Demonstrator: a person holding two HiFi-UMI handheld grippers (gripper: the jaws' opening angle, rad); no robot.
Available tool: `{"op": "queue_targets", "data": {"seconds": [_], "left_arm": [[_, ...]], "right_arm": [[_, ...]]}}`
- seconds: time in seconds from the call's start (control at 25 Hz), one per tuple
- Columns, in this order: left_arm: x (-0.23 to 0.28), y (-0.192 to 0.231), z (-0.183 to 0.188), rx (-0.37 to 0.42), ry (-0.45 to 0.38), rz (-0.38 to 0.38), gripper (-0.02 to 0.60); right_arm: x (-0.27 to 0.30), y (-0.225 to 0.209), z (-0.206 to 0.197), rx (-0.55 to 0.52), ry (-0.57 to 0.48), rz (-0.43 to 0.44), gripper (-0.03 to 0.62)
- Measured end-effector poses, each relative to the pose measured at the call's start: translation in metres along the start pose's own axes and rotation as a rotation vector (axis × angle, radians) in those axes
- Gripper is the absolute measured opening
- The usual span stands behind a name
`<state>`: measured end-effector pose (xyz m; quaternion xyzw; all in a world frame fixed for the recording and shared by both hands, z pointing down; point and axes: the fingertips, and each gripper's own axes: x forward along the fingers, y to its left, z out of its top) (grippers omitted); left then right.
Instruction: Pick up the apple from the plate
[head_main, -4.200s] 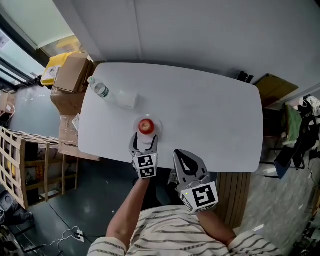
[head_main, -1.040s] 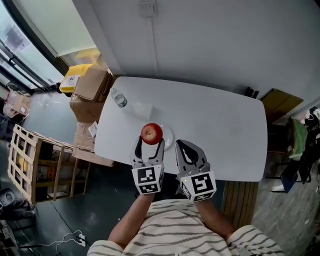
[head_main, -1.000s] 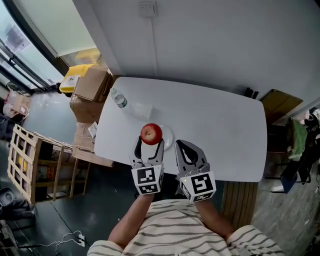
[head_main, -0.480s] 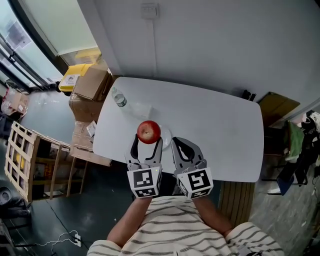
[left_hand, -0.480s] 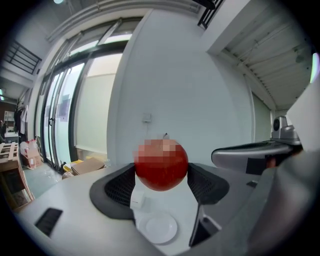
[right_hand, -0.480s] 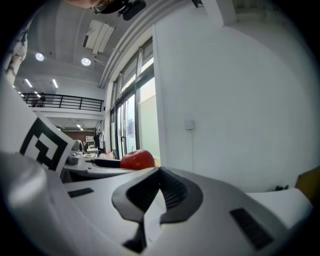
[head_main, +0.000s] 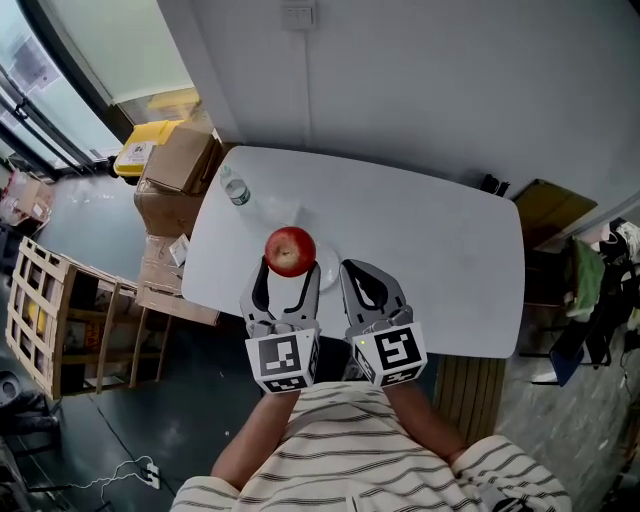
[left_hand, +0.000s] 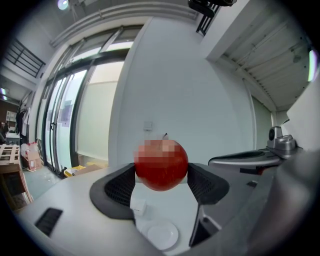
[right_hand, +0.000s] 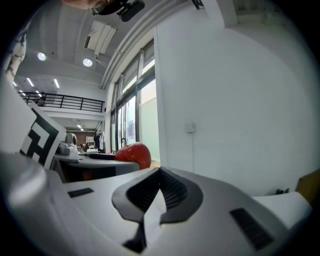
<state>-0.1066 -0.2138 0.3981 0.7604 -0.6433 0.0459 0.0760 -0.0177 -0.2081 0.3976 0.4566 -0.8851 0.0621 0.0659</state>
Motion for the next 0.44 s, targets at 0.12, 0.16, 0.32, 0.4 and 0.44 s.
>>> {"op": "queue_targets", "data": {"seconds": [0.12,0.16,0.32,0.4,0.44], "left_arm": [[-0.0006,-0.0025,0.0027,0.003,-0.007,-0.003,0.334],[-0.0008,-0.0033,0.0037,0.004,-0.009,-0.004,0.334],[-0.0038,-0.0035,0.0082,0.012,-0.017,-0.005,0.334],[-0.0058,-0.0019,0.0082,0.011,-0.017,-0.003,0.334],[-0.0069,-0.0010,0.0079,0.010,-0.017,-0.001,0.334]], "right_arm": [[-0.0002,-0.0017,0.0022,0.003,-0.004,-0.001,0.003],[-0.0002,-0.0022,0.0030,0.003,-0.005,-0.002,0.003],[0.0001,-0.0010,0.0053,0.001,-0.007,-0.002,0.003],[0.0009,0.0011,0.0036,0.000,-0.003,0.000,0.003],[0.0014,0.0023,0.0024,0.001,-0.001,0.001,0.003]]}}
